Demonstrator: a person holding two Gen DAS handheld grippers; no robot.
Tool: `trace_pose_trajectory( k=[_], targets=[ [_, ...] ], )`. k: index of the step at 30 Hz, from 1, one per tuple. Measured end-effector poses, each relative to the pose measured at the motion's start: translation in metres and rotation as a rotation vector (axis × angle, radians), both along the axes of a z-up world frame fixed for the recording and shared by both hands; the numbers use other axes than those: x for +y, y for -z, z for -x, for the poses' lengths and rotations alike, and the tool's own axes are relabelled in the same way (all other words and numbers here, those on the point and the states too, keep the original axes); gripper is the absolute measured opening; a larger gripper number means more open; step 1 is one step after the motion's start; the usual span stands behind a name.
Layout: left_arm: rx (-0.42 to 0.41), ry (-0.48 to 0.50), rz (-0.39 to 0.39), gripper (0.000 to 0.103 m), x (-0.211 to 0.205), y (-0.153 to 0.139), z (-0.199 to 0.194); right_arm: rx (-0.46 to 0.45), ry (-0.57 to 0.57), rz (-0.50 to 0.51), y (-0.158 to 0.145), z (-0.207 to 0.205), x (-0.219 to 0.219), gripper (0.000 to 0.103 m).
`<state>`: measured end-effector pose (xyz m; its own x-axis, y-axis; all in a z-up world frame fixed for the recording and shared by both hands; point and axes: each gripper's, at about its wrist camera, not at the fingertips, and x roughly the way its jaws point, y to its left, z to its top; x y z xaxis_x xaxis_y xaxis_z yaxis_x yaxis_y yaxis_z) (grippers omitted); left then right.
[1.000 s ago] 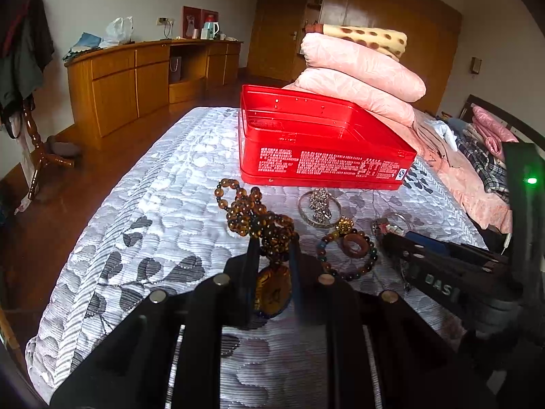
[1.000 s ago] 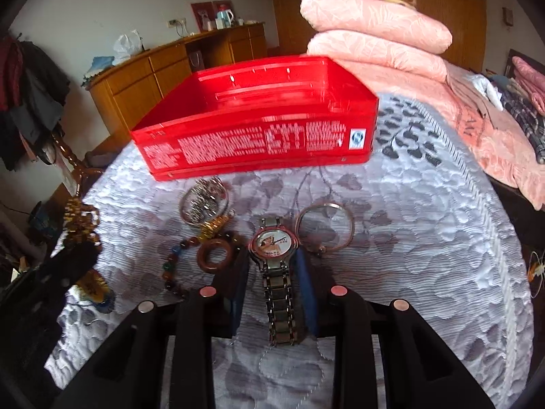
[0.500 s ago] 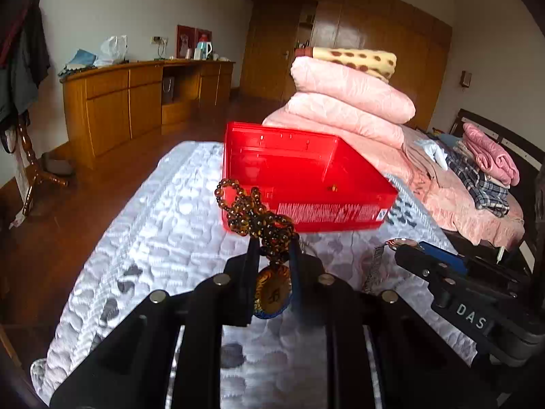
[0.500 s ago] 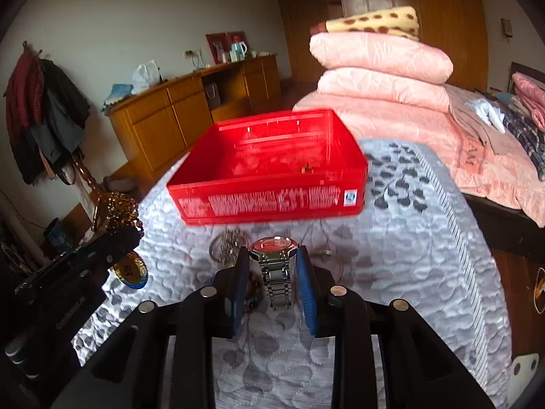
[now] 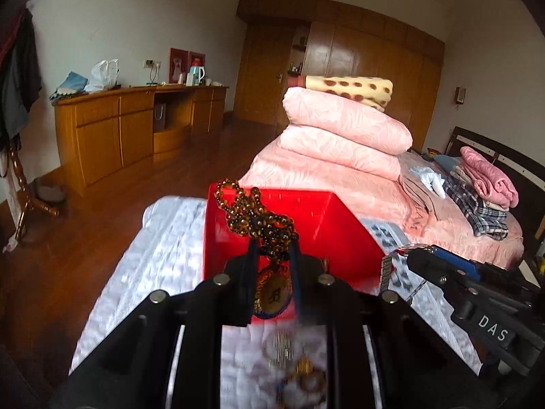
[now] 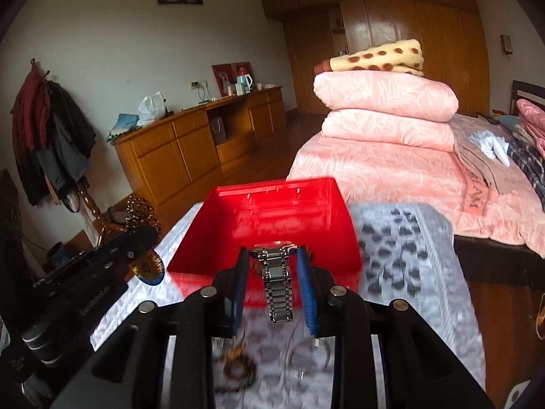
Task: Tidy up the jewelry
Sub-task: 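Carry the necklace and watch over the red tin and release both inside, then withdraw both grippers from the red tin toward the remaining jewelry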
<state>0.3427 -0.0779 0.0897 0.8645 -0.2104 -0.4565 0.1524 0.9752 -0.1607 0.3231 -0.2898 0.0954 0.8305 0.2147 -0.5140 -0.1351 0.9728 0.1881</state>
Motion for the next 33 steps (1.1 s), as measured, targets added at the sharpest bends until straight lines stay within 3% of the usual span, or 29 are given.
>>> trace_pose_trajectory(
  k=[6, 13, 15, 18, 20, 24, 33],
  targets=[
    [0.006, 0.014, 0.01, 0.016, -0.013, 0.004, -0.051, 0.032, 0.007, -0.018, 0.012, -0.051, -0.006, 0.028],
    [0.074, 0.028, 0.001, 0.016, -0.018, 0.036, -0.092, 0.097, 0.017, -0.034, 0.041, -0.084, -0.013, 0.028],
    [0.088, 0.029, -0.009, 0.018, -0.019, 0.042, -0.097, 0.115, 0.01, -0.025, 0.046, -0.088, -0.012, 0.028],
    [0.097, 0.024, -0.026, 0.031, -0.02, 0.046, -0.102, 0.102, 0.012, -0.01, 0.047, -0.087, -0.01, 0.029],
    [0.067, 0.013, -0.044, 0.043, -0.02, 0.044, -0.097, 0.082, 0.017, -0.024, 0.044, -0.083, -0.012, 0.03],
    [0.0, -0.02, -0.051, 0.047, -0.013, 0.033, -0.083, 0.033, 0.051, -0.006, 0.04, -0.07, -0.015, 0.032],
    [-0.063, -0.053, -0.077, 0.056, -0.002, 0.019, -0.026, -0.039, 0.097, 0.003, 0.04, -0.005, -0.019, 0.039]
  ],
)
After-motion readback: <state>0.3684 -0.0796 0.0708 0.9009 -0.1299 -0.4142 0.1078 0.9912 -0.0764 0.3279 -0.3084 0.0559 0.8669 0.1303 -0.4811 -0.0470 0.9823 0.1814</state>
